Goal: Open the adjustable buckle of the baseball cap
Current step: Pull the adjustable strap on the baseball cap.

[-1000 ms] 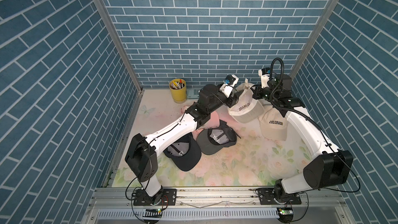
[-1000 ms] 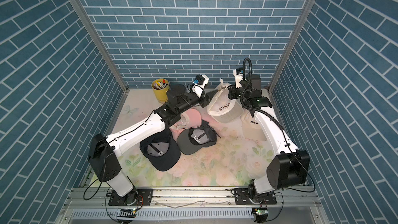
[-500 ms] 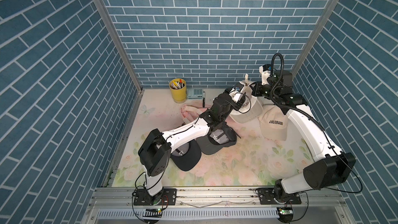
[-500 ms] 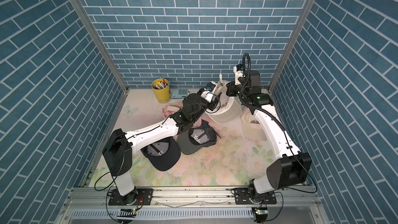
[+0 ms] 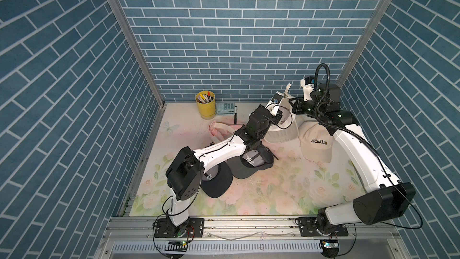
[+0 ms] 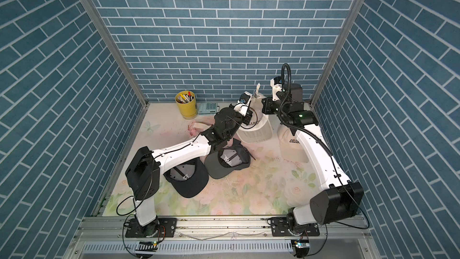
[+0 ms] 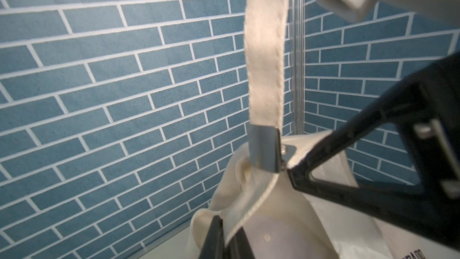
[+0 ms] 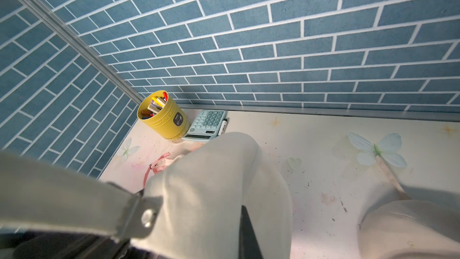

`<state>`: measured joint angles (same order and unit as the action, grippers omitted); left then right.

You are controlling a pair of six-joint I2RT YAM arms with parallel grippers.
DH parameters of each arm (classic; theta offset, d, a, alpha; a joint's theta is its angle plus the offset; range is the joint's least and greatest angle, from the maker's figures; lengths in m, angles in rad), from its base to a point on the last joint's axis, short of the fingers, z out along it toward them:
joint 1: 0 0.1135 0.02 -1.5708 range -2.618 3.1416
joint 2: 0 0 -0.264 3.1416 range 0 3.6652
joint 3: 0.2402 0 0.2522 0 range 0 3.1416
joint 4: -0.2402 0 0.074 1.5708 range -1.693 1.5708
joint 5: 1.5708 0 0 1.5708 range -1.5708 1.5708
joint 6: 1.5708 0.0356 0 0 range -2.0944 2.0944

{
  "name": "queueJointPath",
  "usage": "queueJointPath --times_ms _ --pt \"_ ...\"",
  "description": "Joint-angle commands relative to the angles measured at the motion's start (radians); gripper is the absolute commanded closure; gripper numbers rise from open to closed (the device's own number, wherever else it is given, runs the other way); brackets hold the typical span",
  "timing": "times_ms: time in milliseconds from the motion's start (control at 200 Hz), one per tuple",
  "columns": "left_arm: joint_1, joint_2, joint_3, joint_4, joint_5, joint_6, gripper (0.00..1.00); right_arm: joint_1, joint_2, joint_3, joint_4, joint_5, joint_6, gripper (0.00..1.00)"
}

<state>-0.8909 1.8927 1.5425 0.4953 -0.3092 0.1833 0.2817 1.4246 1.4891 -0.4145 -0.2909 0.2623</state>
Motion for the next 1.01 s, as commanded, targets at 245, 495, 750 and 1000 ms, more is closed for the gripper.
queueJointPath --times_ms 245,495,750,1000 --pt "-0.005 -0.091 0.02 -0.036 0.094 -0.019 1.0 0.011 -0.073 -0.099 0.165 -0.069 -0.206 0.78" --pt "-0.005 -0.076 0.059 -0.101 0.112 -0.027 1.0 0.018 -0.102 -0.156 0.295 -0.097 -0.265 0.73" --pt "-0.005 -0.065 0.086 -0.133 0.109 -0.027 1.0 0.037 -0.123 -0.198 0.367 -0.058 -0.318 0.74" --pt "-0.004 -0.063 0.097 -0.152 0.117 -0.022 1.0 0.039 -0.131 -0.201 0.342 -0.01 -0.359 0.89"
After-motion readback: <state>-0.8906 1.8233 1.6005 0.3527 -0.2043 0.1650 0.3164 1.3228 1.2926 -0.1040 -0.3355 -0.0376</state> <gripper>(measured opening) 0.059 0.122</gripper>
